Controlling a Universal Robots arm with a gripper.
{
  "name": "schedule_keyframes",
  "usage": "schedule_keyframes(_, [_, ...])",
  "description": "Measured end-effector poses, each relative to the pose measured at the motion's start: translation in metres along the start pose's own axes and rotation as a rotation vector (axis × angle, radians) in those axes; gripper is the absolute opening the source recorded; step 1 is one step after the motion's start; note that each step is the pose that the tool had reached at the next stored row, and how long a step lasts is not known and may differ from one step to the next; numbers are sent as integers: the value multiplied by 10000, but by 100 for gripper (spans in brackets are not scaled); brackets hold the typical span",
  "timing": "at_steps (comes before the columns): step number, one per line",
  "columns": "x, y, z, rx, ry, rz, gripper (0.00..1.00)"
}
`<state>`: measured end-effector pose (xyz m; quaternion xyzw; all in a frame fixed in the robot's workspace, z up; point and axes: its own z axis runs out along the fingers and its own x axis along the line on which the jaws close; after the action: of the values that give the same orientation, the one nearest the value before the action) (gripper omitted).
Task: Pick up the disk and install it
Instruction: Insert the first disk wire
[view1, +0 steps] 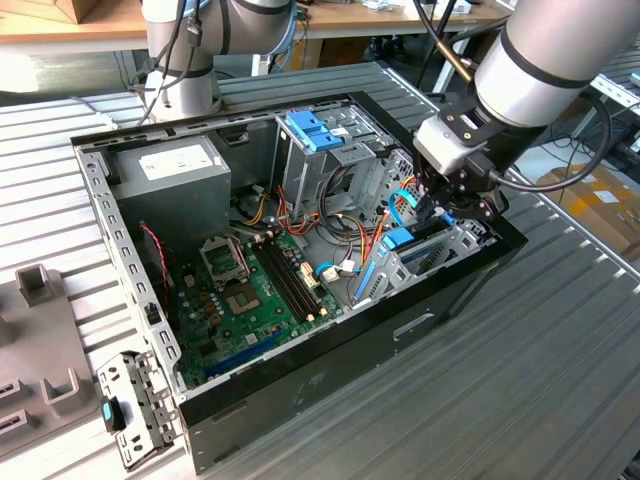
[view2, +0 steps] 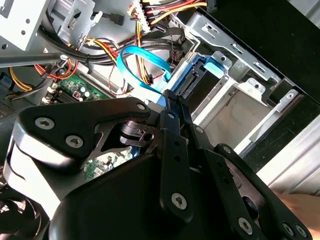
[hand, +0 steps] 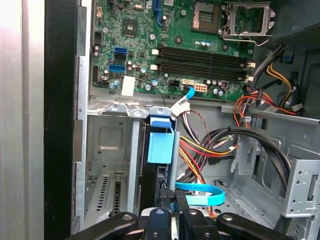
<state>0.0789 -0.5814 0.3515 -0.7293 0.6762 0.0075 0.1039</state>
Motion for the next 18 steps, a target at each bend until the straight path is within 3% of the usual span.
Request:
schedule_keyframes(8, [19,4,21,0,0,0,16])
schedule_keyframes(18, [44,15,20,4,-53,6,16])
